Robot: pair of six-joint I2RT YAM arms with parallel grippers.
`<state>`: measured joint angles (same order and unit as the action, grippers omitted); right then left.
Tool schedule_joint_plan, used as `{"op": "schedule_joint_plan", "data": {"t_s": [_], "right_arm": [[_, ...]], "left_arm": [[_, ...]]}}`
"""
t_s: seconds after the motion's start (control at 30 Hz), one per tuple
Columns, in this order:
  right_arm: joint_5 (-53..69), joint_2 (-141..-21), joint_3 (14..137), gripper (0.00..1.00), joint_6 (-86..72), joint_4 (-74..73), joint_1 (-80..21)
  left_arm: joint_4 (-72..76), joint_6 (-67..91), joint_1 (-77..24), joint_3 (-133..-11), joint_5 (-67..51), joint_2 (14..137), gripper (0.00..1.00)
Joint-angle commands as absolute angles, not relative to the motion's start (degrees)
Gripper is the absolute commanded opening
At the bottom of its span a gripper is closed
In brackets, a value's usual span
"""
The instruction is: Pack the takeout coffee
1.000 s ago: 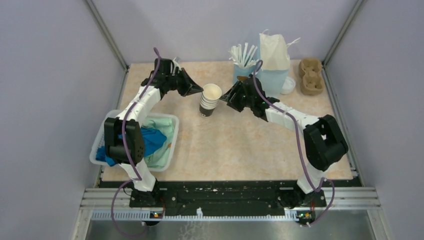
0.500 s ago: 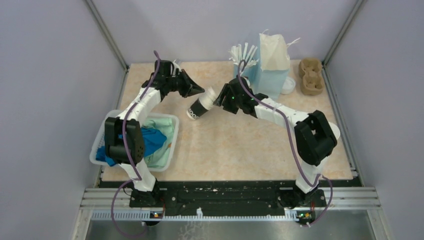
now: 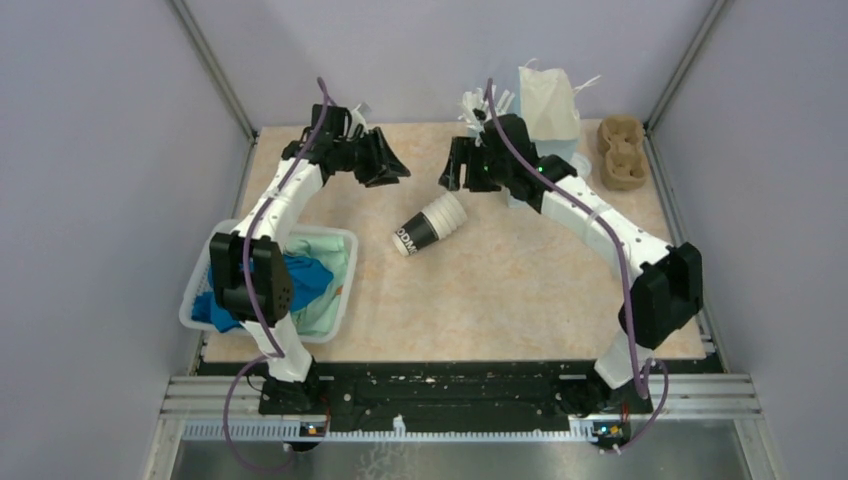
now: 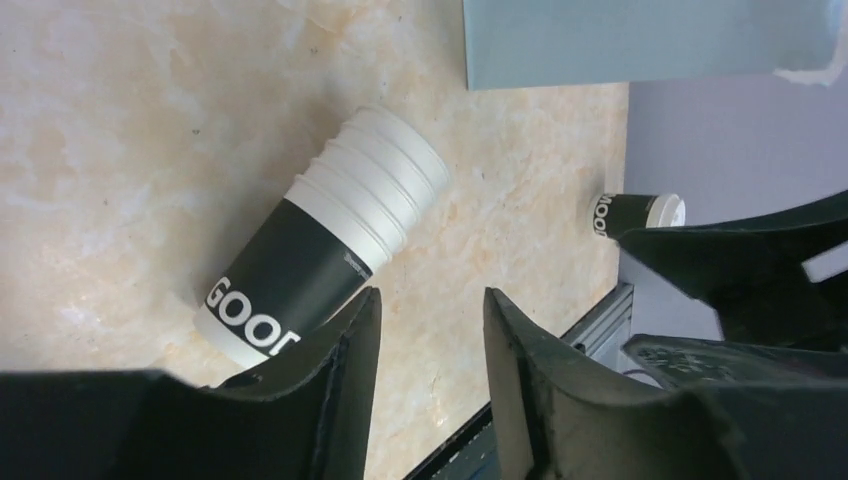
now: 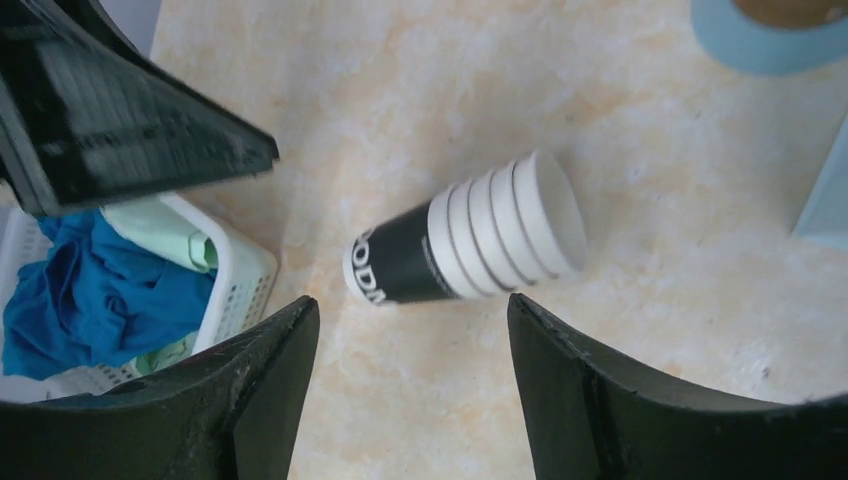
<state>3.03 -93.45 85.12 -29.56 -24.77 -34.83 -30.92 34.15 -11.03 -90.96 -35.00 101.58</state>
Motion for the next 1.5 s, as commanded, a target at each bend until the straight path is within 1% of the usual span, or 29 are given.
{"op": "schedule_joint_plan", "data": {"t_s": [0.0, 0.07, 0.1, 0.17, 0.2, 0.23, 0.27, 0.3, 0.37, 0.53, 0.67, 0.73, 0.8, 0.83, 0.87, 0.9, 1.0, 1.03, 1.07, 1.13, 1.23, 1.37, 1.47], "right_arm": [[5.03, -101.62, 97.48, 0.66, -19.53, -34.48, -32.80], [7.60, -105.97, 101.77, 0.61, -19.03, -38.07, -31.55], [7.56, -108.27, 103.53, 0.61, -18.53, -39.71, -31.26], [9.72, -111.38, 106.07, 0.61, -17.95, -42.71, -30.55], [10.11, -112.57, 107.09, 0.61, -18.05, -43.62, -30.20], [11.23, -113.73, 107.64, 0.59, -18.18, -44.32, -29.82], [12.57, -114.78, 108.26, 0.55, -18.38, -44.92, -29.35], [13.85, -115.92, 108.93, 0.52, -18.71, -45.49, -29.04], [16.05, -117.54, 109.75, 0.49, -18.98, -45.41, -28.54], [20.74, -120.37, 110.07, 0.49, -20.66, -42.96, -27.37], [22.06, -122.19, 109.82, 0.52, -21.14, -41.04, -26.51], [21.99, -122.60, 109.65, 0.55, -21.16, -39.95, -26.06], [21.85, -123.01, 110.17, 0.57, -20.86, -39.44, -25.60], [21.25, -123.16, 110.70, 0.59, -20.38, -39.50, -25.51], [20.96, -123.45, 111.75, 0.60, -19.75, -39.50, -25.55], [21.08, -123.72, 112.28, 0.61, -19.74, -39.12, -25.57], [20.62, -123.74, 111.54, 0.66, -21.43, -34.11, -26.08], [19.54, -123.52, 110.77, 0.70, -22.03, -31.66, -26.48], [18.56, -123.46, 110.56, 0.74, -22.50, -29.53, -26.78], [16.90, -124.20, 110.65, 0.80, -23.39, -25.58, -27.25], [17.35, -127.52, 113.36, 0.83, -24.04, -23.89, -27.31], [19.87, -132.68, 118.86, 0.81, -25.20, -25.78, -27.30], [22.26, -132.67, 118.04, 0.75, -26.19, -25.56, -27.39]], "left_arm": [[-40.11, 25.68, -13.93, -92.49, -33.35, 104.72, 0.54], [-39.09, 26.17, -16.17, -90.41, -35.73, 104.38, 0.60], [-38.56, 26.66, -17.30, -89.15, -36.67, 104.11, 0.62], [-37.69, 27.59, -19.96, -86.11, -37.07, 103.54, 0.61], [-36.90, 27.93, -20.87, -84.67, -36.90, 103.39, 0.58], [-36.33, 28.29, -21.49, -83.37, -36.65, 103.41, 0.52], [-36.03, 28.44, -21.83, -82.28, -36.76, 103.65, 0.49], [-36.31, 28.23, -21.97, -81.82, -36.63, 104.35, 0.48], [-38.04, 27.07, -22.10, -82.23, -34.36, 105.83, 0.46], [-40.82, 25.18, -22.00, -84.15, -30.47, 108.14, 0.45], [-41.06, 24.81, -22.04, -84.59, -29.49, 108.37, 0.46], [-41.72, 24.50, -21.98, -85.34, -28.24, 108.18, 0.47], [-42.98, 24.18, -21.69, -86.54, -25.29, 107.73, 0.50], [-43.32, 24.22, -21.30, -86.99, -23.77, 107.38, 0.54], [-43.48, 24.21, -20.76, -87.35, -22.51, 107.05, 0.65], [-43.47, 24.11, -19.95, -87.63, -20.98, 106.64, 0.73], [-42.39, 23.02, -16.87, -89.06, -17.54, 106.35, 0.89], [-42.32, 22.42, -15.94, -90.25, -16.79, 107.08, 0.95], [-42.30, 21.66, -15.03, -91.27, -16.51, 108.12, 0.97], [-43.51, 20.82, -13.87, -93.99, -17.34, 110.90, 0.97], [-45.24, 20.96, -13.60, -95.66, -20.51, 113.15, 0.94], [-43.69, 20.69, -13.56, -91.94, -19.61, 112.24, 0.92], [-44.82, 19.81, -13.49, -92.05, -19.45, 113.38, 0.89]]}}
